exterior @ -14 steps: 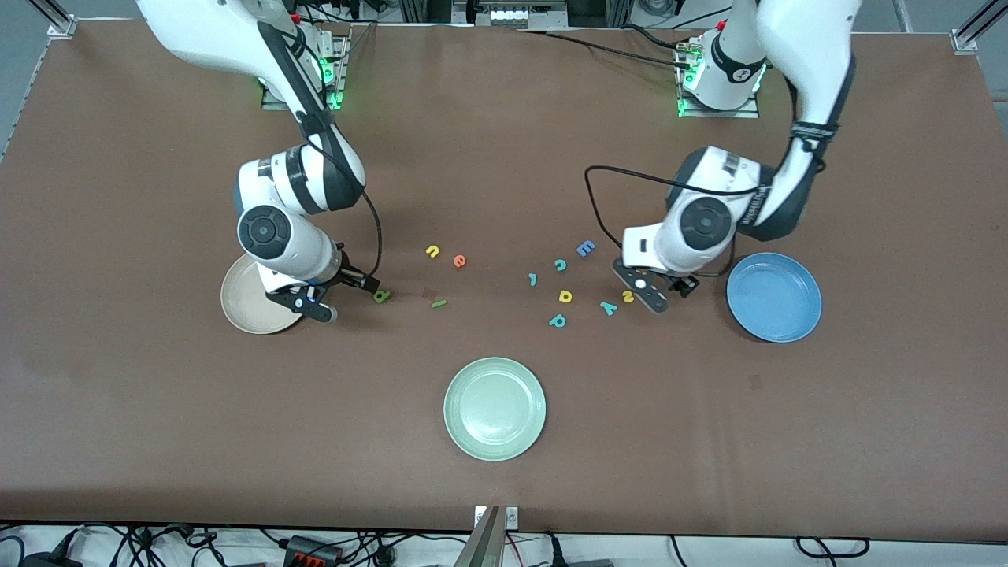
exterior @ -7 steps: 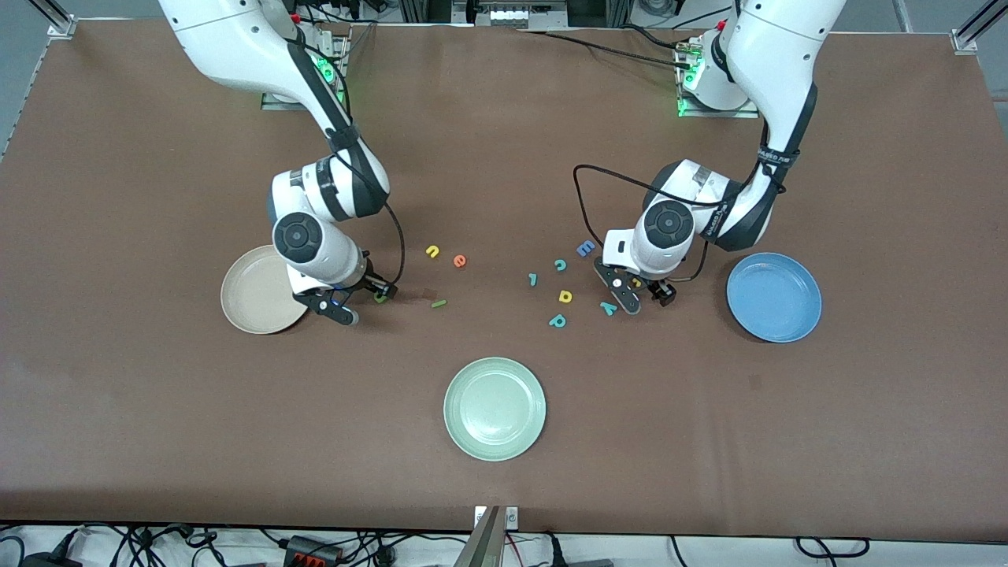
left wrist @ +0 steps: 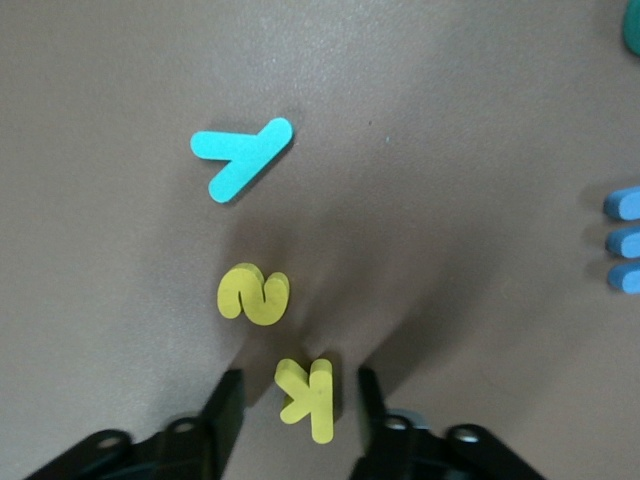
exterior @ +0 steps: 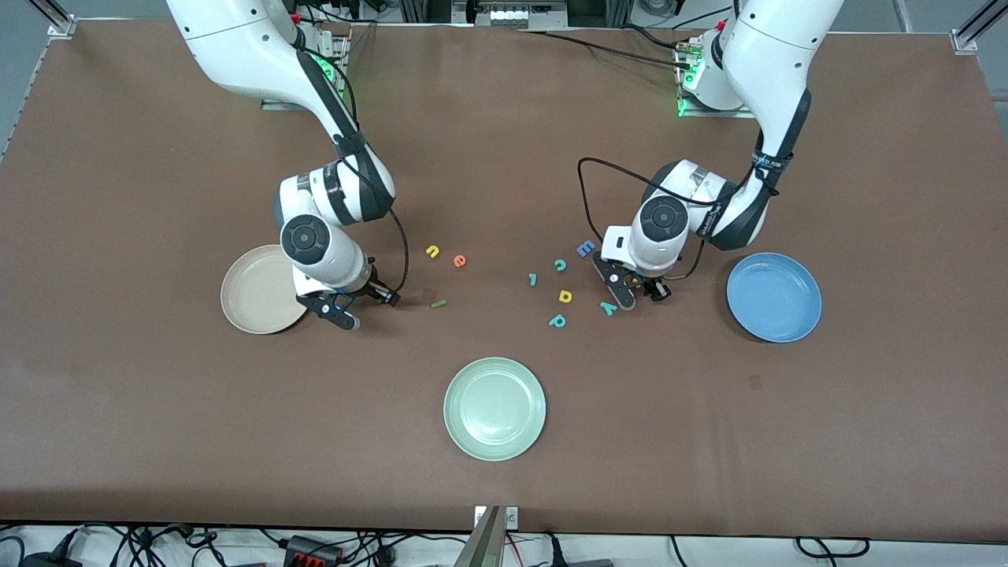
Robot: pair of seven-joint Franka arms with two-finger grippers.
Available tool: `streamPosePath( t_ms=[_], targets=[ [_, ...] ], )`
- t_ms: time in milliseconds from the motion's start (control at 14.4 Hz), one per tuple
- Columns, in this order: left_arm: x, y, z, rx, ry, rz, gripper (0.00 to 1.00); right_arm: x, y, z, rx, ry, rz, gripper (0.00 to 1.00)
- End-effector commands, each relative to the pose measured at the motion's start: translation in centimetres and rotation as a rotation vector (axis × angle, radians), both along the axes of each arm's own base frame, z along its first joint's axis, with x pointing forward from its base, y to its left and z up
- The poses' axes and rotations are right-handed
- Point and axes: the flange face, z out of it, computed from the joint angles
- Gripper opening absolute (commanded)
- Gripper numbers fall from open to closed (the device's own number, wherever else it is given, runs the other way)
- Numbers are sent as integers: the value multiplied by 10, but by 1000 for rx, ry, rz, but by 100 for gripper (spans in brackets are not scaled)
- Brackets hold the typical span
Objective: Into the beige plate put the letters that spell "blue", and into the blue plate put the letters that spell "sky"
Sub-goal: 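Close the left gripper on the yellow k while the right gripper grips the p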
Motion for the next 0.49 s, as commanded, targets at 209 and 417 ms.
streamPosePath(
  t_ms=[209, 417],
  targets=[
    [3, 4, 9, 10, -20, -38, 5, 7, 8, -8, 0, -5, -18, 66],
    [14, 11, 31, 28, -17, -13, 1, 9, 10, -11, 1, -5, -18, 63]
  ],
)
